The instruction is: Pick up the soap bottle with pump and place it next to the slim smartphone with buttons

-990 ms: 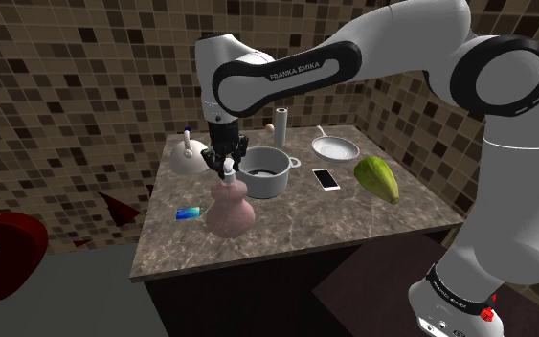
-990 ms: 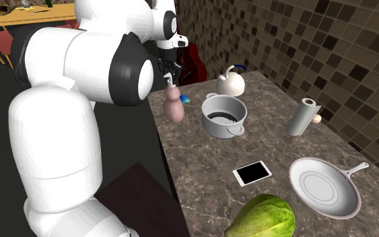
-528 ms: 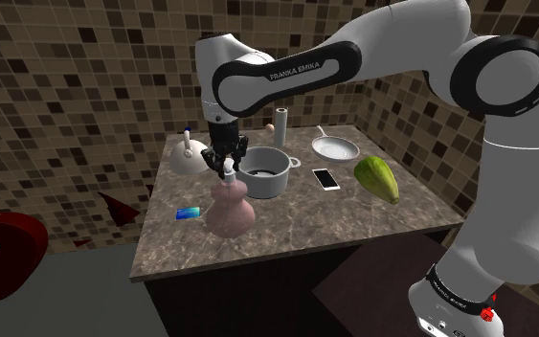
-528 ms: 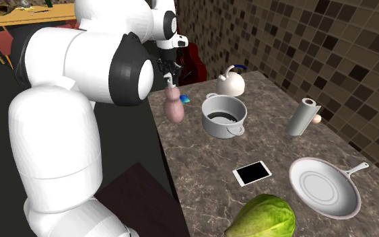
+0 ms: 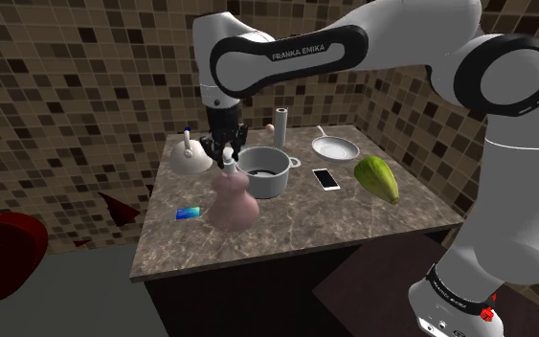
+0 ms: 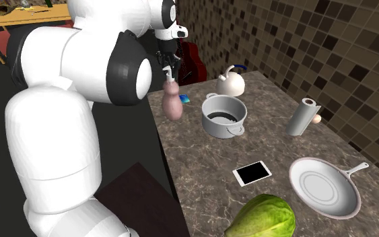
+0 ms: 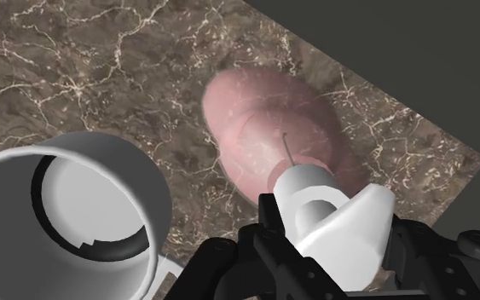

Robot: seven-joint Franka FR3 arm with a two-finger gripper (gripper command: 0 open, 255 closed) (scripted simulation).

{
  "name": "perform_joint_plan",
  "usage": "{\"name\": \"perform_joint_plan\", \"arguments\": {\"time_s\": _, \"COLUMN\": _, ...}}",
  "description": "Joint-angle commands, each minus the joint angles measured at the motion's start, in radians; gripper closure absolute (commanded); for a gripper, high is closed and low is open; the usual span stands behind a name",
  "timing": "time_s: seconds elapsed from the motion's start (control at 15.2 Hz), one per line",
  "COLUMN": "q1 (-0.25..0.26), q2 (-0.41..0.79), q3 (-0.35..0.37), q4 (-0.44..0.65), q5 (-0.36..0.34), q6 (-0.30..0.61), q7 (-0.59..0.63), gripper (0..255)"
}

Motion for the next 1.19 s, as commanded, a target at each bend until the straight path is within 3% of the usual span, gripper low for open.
{"name": "perform_joint_plan", "arguments": {"time_s": 0.0, "q1": 0.001, "q2": -0.001, "q3": 0.001, "q4": 0.025, "q5": 0.001, "q6": -0.025, "q7": -0.002, "gripper": 255}}
{"name": "perform_joint_plan", "arguments": {"time_s": 0.33, "q1": 0.006, "q2": 0.0, "q3": 0.002, "q4": 0.094, "q5": 0.002, "q6": -0.093, "q7": -0.006, "gripper": 255}}
{"name": "perform_joint_plan", "arguments": {"time_s": 1.12, "q1": -0.153, "q2": -0.341, "q3": -0.067, "q4": -0.126, "q5": 0.124, "q6": -0.182, "q7": -0.236, "gripper": 255}}
